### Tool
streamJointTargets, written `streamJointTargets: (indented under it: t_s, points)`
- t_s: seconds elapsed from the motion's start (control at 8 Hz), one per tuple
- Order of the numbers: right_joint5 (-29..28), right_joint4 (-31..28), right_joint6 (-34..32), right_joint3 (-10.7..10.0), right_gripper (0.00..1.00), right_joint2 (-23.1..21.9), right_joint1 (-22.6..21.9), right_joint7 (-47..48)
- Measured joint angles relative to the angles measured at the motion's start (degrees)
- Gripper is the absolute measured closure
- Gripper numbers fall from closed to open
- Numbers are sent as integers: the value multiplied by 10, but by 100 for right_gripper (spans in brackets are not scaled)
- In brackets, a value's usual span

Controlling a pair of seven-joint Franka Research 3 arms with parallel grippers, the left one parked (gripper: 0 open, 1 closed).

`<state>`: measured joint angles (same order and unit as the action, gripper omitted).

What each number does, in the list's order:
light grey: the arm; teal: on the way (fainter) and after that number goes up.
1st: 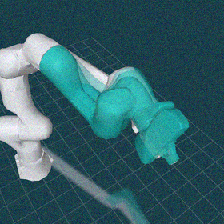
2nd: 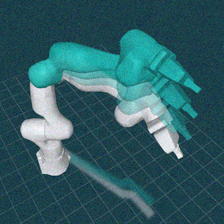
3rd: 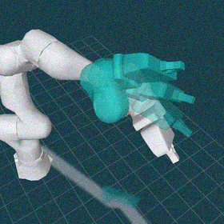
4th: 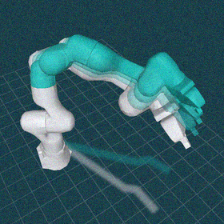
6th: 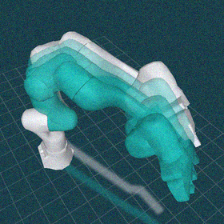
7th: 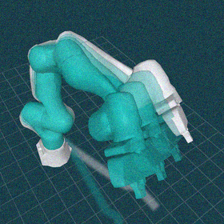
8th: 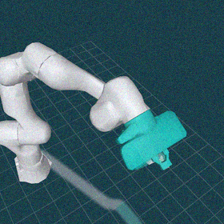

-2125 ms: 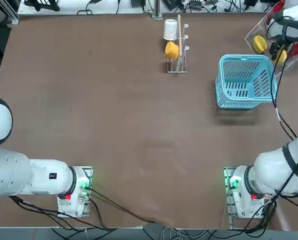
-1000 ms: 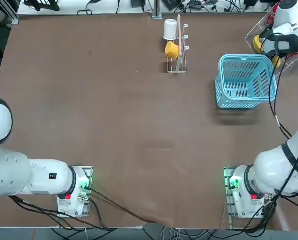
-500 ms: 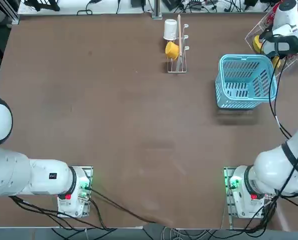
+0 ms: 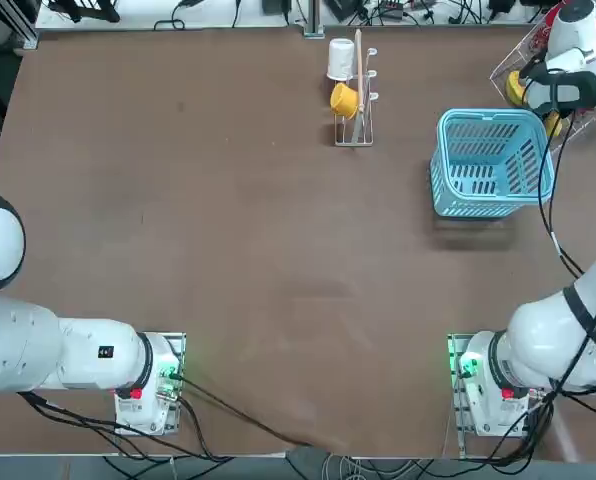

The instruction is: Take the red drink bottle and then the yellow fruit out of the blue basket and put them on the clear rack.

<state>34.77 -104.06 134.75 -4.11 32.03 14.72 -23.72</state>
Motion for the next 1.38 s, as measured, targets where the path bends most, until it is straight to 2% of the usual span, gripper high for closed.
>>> streamJointTargets:
  t_s: [0.5,0.62,1.38]
  points:
    - [0,0,0,0,13,5,1,0]
    - [0,0,0,0,1,5,1,0]
    - [0,6,0,1,0,4,1,0]
